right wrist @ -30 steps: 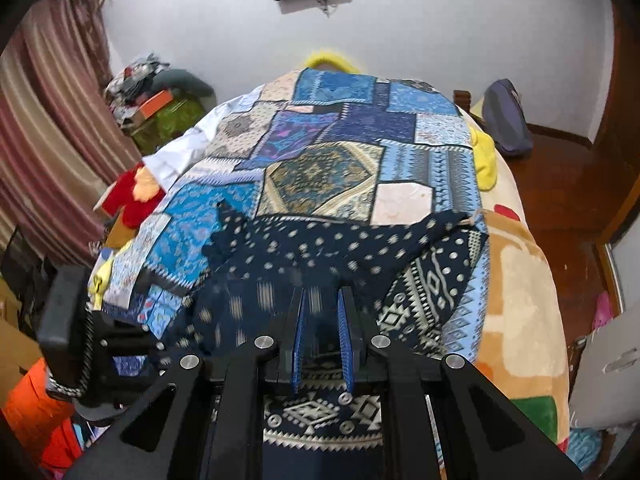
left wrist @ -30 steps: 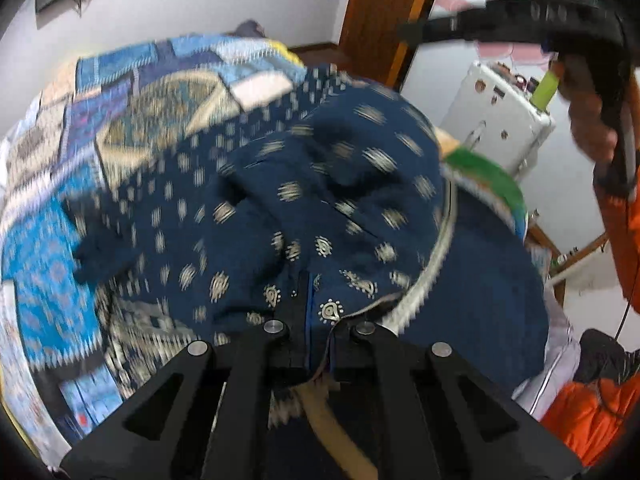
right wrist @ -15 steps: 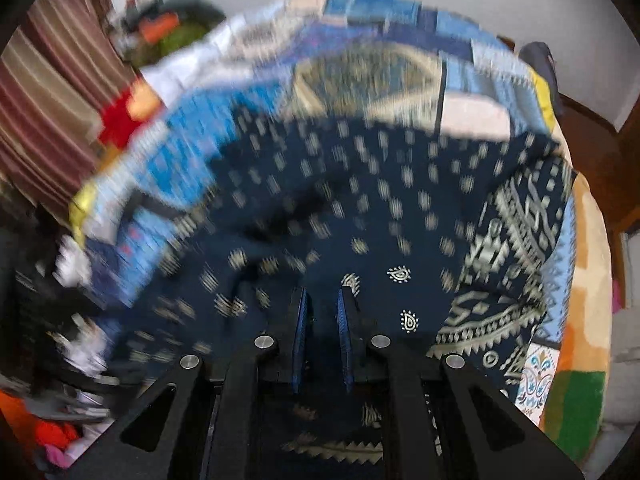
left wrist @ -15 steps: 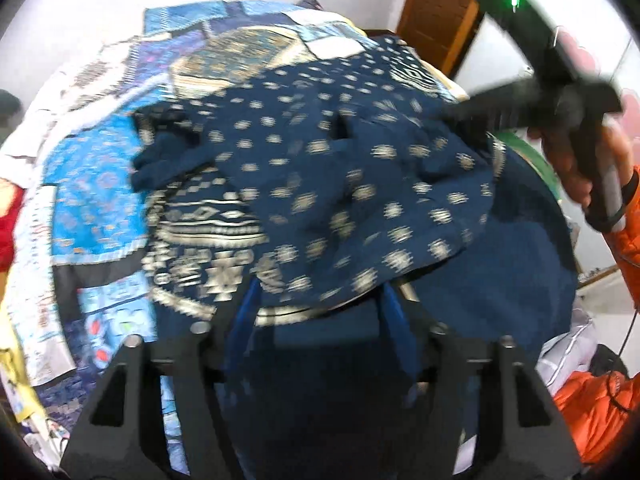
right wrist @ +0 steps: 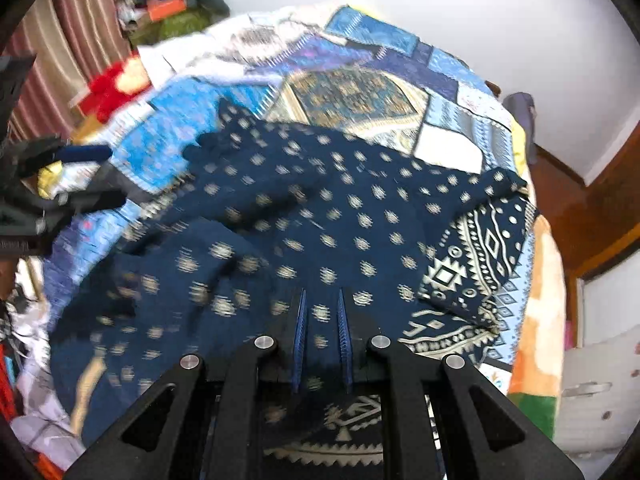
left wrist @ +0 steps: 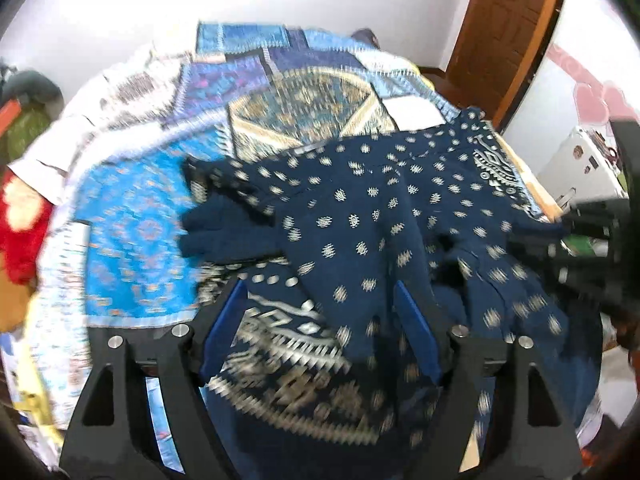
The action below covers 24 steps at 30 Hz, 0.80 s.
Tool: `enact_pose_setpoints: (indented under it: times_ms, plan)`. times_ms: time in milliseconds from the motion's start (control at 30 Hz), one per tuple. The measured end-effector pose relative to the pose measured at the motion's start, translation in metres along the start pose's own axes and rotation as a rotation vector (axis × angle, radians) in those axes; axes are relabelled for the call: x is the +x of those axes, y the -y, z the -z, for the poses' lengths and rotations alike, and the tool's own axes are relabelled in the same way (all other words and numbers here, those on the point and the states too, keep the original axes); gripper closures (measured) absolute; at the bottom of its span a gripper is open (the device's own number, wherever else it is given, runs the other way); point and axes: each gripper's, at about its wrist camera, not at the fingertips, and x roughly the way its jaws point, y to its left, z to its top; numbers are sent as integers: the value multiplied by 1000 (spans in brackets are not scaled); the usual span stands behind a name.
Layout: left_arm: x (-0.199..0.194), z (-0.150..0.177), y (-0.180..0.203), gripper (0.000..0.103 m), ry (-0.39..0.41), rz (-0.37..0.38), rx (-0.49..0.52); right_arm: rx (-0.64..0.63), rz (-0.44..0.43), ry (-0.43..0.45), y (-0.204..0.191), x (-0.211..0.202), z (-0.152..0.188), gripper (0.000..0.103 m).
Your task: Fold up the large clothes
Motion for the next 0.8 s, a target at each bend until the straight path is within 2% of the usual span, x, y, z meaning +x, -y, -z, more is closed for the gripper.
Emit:
enact_pose_setpoints:
  times_ms: [100, 167, 233, 467, 600, 667, 700, 733, 767, 800]
  plan:
    - [40, 5, 4, 28, -89, -14, -13, -73, 95, -89, -2, 32, 14, 93]
    - [68, 20, 2, 25, -150, -51, -8, -87, 96, -26, -1, 30, 24, 93]
    - [68, 29, -2, 14, -106, -54, -19, -80, 100, -3, 3, 26, 29, 92]
    - [62, 43, -15, 13, -105, -52, -40, -24, 65, 5, 19, 21, 35, 91]
    - [54, 50, -17, 13, -93, -69, -26, -11, 74, 18, 28, 12, 43, 85]
    - [53, 52, -19, 13, -91, -69, -31, 15, 99, 26, 35, 7, 48, 53]
    - [53, 52, -19, 13, -91, -66, -36, 35, 184, 43, 43, 3, 52, 16]
    - [53, 52, -20, 13, -92, -63, -42, 53, 232, 60, 51, 0, 55, 0]
    - [53, 52, -21, 13, -93, -61, -45, 84, 220, 70, 63, -2, 60, 0]
    - [52, 52, -22, 13, -94, -58, -49, 141, 143, 38, 79, 0, 65, 0]
